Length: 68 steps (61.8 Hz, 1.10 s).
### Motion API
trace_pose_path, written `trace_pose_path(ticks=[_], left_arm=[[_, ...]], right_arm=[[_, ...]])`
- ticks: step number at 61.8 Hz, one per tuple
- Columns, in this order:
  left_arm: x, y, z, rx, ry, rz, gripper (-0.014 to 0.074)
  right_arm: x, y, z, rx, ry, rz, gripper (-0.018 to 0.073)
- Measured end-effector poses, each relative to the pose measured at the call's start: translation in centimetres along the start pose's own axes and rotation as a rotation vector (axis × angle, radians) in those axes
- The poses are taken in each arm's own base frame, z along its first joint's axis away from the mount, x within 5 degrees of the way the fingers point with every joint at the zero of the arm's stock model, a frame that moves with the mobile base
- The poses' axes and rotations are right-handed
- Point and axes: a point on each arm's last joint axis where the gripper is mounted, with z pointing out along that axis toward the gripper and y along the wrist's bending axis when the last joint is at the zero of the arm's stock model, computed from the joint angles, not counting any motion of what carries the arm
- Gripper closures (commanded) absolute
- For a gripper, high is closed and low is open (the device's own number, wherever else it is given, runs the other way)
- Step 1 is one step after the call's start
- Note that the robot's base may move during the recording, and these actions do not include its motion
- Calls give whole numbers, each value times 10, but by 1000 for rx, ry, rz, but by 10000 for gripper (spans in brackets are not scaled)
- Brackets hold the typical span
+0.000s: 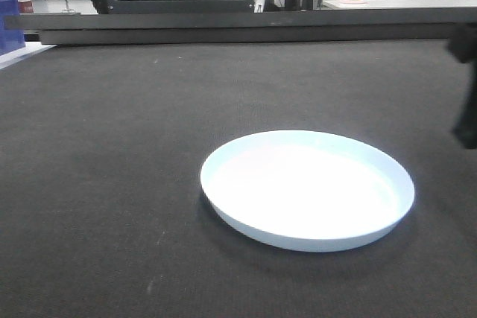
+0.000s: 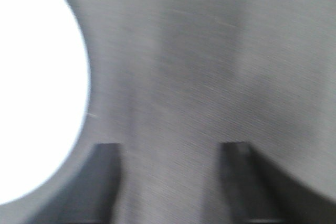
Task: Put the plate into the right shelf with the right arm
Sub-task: 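Lower the right gripper onto the white plate's rim and close it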
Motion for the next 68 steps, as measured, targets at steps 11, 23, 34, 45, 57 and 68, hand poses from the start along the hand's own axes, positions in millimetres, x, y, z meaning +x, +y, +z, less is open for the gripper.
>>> trace_pose_path(ticks=[11,23,34,45,57,68], left_arm=[[0,0,0,0,0,0,724],[0,0,0,0,0,0,724],[0,0,0,0,0,0,724],[0,0,0,0,0,0,724],[0,0,0,0,0,0,724],[0,0,0,0,0,0,724]], right_arm=[[-21,31,18,-25,66,-67,-52],[-39,48,46,-12,175,-53,-52],[-45,50,70,20,242,47,-52],[-43,49,78,35,265,95,-17],[-44,49,78,39,265,106,267],[-44,49,78,40,265,109,491]])
